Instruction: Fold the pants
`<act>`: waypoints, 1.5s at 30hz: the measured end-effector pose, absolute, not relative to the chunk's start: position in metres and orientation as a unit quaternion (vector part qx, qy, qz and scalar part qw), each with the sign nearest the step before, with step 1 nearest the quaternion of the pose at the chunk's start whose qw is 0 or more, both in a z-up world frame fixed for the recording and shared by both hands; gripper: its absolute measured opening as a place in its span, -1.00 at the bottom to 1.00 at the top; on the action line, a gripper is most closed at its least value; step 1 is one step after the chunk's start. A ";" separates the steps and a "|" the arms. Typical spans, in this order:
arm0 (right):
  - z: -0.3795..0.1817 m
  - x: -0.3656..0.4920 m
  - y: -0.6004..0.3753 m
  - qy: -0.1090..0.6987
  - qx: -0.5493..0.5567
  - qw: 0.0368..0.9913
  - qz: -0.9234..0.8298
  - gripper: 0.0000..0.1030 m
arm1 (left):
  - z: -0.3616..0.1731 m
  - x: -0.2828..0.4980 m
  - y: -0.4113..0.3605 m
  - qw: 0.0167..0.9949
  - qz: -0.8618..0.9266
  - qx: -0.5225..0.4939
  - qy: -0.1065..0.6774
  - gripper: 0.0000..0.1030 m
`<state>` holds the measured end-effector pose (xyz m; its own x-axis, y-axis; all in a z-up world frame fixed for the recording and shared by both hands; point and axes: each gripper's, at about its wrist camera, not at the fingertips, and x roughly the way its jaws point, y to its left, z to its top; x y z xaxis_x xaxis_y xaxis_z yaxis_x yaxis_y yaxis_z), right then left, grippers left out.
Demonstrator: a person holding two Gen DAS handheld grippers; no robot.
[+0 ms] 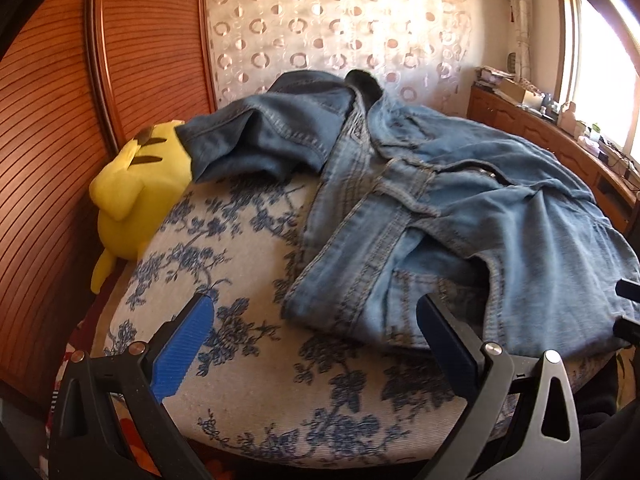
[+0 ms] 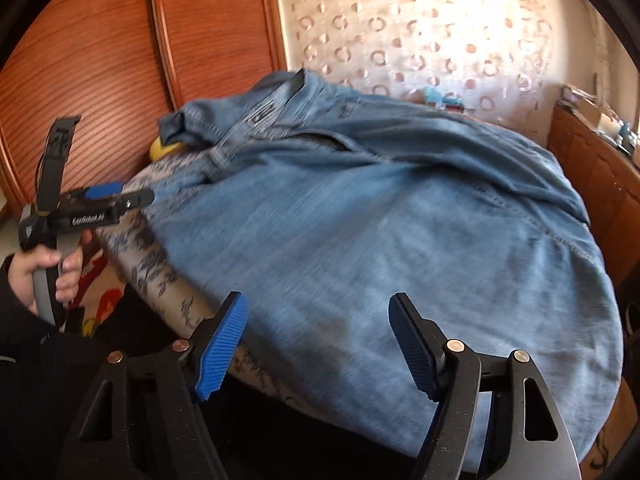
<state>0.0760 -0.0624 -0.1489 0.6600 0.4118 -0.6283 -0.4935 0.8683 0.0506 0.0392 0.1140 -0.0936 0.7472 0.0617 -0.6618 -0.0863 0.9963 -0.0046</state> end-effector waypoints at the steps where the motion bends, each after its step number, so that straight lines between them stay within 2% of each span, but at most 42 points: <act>1: -0.150 0.075 -0.063 0.332 -0.067 0.907 0.252 0.45 | -0.095 0.039 0.117 0.934 0.042 -0.020 0.355 0.98; 7: -0.150 0.075 -0.072 0.350 -0.088 0.896 0.257 0.44 | -0.099 0.042 0.127 0.931 0.036 -0.035 0.363 0.79; 12: -0.152 0.073 -0.082 0.352 -0.097 0.897 0.247 0.25 | -0.102 0.044 0.131 0.929 0.015 -0.057 0.365 0.54; 15: -0.149 0.069 -0.087 0.348 -0.106 0.900 0.238 -0.02 | -0.103 0.046 0.132 0.928 0.000 -0.076 0.366 0.38; 17: -0.149 0.071 -0.084 0.345 -0.110 0.902 0.236 -0.47 | -0.103 0.047 0.131 0.927 -0.006 -0.078 0.366 0.30; 19: -0.150 0.072 -0.081 0.344 -0.105 0.902 0.240 -0.75 | -0.103 0.049 0.129 0.927 -0.013 -0.075 0.368 0.19; 20: -0.149 0.072 -0.082 0.342 -0.103 0.903 0.238 -0.81 | -0.103 0.051 0.127 0.926 -0.015 -0.073 0.369 0.14; 25: -0.144 0.076 -0.077 0.322 -0.083 0.912 0.240 -0.92 | -0.100 0.055 0.125 0.925 -0.031 -0.073 0.371 -0.21; 26: -0.141 0.075 -0.080 0.317 -0.078 0.914 0.242 -0.93 | -0.099 0.055 0.124 0.926 -0.035 -0.072 0.370 -0.44; 27: -0.138 0.075 -0.084 0.313 -0.072 0.915 0.244 -0.93 | -0.096 0.052 0.123 0.927 -0.045 -0.077 0.365 -0.55; 29: -0.132 0.075 -0.087 0.304 -0.067 0.919 0.242 -0.96 | -0.087 0.045 0.117 0.931 -0.046 -0.069 0.355 -0.62; 37: -0.083 0.059 -0.106 0.244 -0.057 0.940 0.231 -0.97 | -0.023 0.008 0.105 0.951 -0.067 -0.064 0.295 -0.68; 45: -0.046 0.028 -0.114 0.198 -0.061 0.947 0.244 -0.97 | 0.017 -0.021 0.110 0.960 -0.078 -0.075 0.258 -0.70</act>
<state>0.0279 -0.1139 -0.0460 0.8024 0.4375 -0.4058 -0.4860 0.8738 -0.0190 -0.0209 0.1103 0.0175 0.8546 -0.1876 -0.4843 0.1106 0.9768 -0.1832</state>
